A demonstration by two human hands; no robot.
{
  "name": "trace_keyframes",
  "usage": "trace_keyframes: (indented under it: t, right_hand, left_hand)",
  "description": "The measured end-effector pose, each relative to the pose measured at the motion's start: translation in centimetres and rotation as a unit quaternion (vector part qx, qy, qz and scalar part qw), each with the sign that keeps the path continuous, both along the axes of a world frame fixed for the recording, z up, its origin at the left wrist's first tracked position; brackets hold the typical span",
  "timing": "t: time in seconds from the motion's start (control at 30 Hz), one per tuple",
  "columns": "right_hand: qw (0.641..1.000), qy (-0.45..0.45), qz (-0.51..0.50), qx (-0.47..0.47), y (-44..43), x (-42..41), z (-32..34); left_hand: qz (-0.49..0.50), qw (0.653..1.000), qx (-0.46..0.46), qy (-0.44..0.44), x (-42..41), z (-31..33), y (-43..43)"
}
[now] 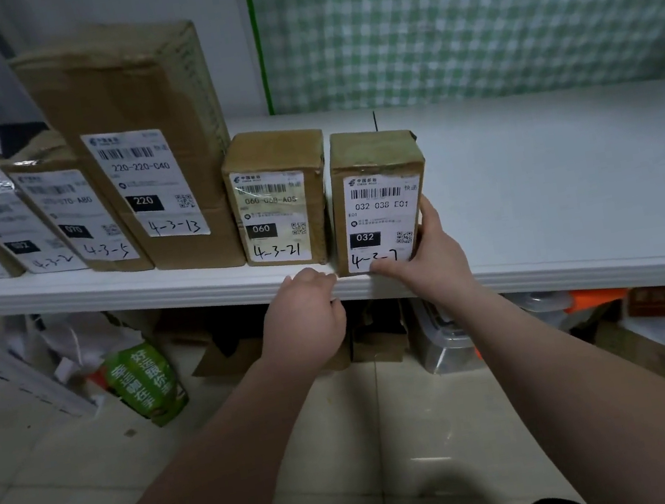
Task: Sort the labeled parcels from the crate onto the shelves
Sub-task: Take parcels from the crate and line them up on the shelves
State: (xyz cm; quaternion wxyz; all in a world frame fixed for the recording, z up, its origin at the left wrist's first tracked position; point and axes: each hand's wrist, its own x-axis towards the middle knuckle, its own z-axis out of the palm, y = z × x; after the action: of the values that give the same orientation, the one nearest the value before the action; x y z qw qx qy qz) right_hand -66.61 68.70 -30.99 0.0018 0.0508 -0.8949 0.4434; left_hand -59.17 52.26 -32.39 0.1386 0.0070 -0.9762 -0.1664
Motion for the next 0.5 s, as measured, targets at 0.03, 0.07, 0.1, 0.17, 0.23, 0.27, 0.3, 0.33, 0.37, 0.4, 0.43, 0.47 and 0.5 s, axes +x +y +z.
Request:
trace_keyframes:
  t: [0.03,0.07,0.1,0.17,0.23,0.27,0.3,0.33,0.37,0.4,0.43,0.47,0.5]
  right_hand:
    - [1.000,-0.006,-0.004,0.008,-0.1,-0.1,0.1]
    - [1.000,-0.010,-0.010,0.016,-0.2,-0.3,0.1]
    - [1.000,-0.013,-0.016,0.022,-0.4,-0.4,0.0]
    - [0.999,-0.011,-0.025,0.039,-0.6,-0.6,-0.1]
    - [0.998,0.003,-0.028,0.061,-1.0,-0.5,-0.2]
    - [0.997,0.011,-0.029,0.070,-1.2,-0.5,-0.4]
    - [0.997,0.017,-0.030,0.076,-1.3,-0.4,-0.5]
    - [0.996,0.019,-0.032,0.079,-1.4,-0.4,-0.5]
    - [0.996,0.020,-0.036,0.081,-1.4,-0.4,-0.6]
    - [0.996,0.021,-0.040,0.083,-1.5,-0.5,-0.6]
    - [0.995,0.020,-0.043,0.085,-1.6,-0.6,-0.6]
    - [0.995,0.019,-0.046,0.088,-1.7,-0.6,-0.7]
    - [0.994,0.020,-0.049,0.091,-1.8,-0.6,-0.7]
  left_hand:
    - [0.004,1.000,0.001,-0.004,0.0,0.1,0.0]
    - [0.007,1.000,0.003,-0.009,-0.1,0.2,0.0]
    - [0.009,1.000,0.003,-0.013,-0.2,0.2,0.0]
    - [0.009,1.000,-0.004,-0.017,-0.4,0.3,0.0]
    - [0.011,1.000,-0.010,-0.018,-0.4,0.3,0.0]
    - [0.012,1.000,-0.012,-0.019,-0.4,0.3,0.1]
    - [0.012,1.000,-0.014,-0.019,-0.3,0.2,0.1]
    - [0.013,1.000,-0.018,-0.019,-0.3,0.1,0.2]
    - [0.012,1.000,-0.021,-0.018,-0.2,0.0,0.3]
    - [0.012,1.000,-0.023,-0.017,-0.3,0.0,0.3]
    - [0.011,1.000,-0.024,-0.016,-0.3,-0.1,0.3]
    - [0.011,1.000,-0.024,-0.017,-0.3,-0.1,0.3]
    - [0.012,0.999,-0.024,-0.018,-0.3,-0.1,0.3]
